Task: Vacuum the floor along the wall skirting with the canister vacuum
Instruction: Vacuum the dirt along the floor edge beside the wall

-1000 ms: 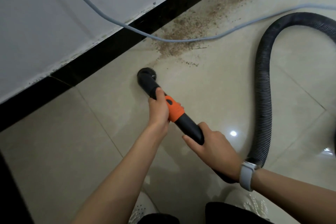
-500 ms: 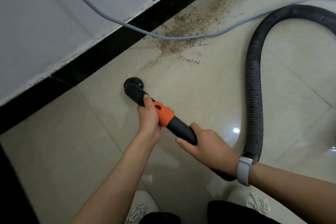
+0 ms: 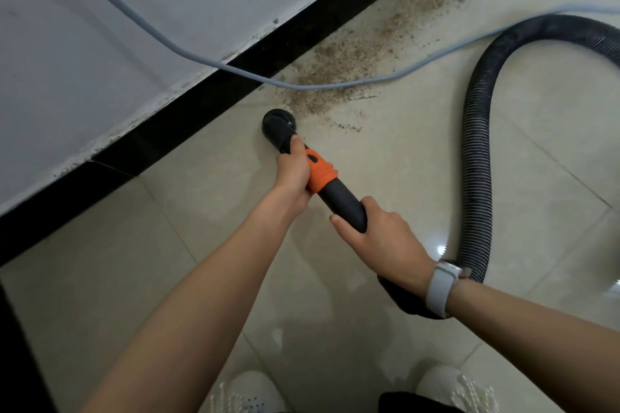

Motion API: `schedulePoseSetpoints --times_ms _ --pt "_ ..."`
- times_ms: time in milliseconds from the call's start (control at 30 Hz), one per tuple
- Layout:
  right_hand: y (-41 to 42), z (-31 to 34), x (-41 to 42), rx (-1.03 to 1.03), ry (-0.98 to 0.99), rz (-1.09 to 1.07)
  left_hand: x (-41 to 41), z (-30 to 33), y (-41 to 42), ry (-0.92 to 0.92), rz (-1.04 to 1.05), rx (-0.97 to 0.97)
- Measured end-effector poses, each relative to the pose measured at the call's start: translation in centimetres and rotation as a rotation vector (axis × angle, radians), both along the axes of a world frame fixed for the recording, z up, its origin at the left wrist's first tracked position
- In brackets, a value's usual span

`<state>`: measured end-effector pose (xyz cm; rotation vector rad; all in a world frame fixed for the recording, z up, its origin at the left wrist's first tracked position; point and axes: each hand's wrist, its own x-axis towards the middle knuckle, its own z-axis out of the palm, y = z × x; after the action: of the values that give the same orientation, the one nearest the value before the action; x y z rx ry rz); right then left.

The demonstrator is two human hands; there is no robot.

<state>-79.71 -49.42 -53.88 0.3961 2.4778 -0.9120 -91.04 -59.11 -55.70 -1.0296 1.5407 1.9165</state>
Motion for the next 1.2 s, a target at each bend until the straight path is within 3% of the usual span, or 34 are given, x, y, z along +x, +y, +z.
schedulePoseSetpoints --times_ms 333,733,833,1200 --pt "2.6 0.0 1.0 -0.022 0.009 -0.157 -0.5 -0.5 4.2 -0.002 -0.114 0.025" --pt "2.0 0.5 5.1 -0.016 -0.071 0.092 5.9 -3.5 0.1 -0.005 0.074 -0.043" --pt "2.9 0.5 4.8 -0.014 -0.043 0.02 4.6 -2.9 2.0 0.009 0.065 -0.02" --pt "7.4 0.3 5.3 0.045 0.015 -0.327 2.4 -1.2 11.1 0.018 -0.294 0.079"
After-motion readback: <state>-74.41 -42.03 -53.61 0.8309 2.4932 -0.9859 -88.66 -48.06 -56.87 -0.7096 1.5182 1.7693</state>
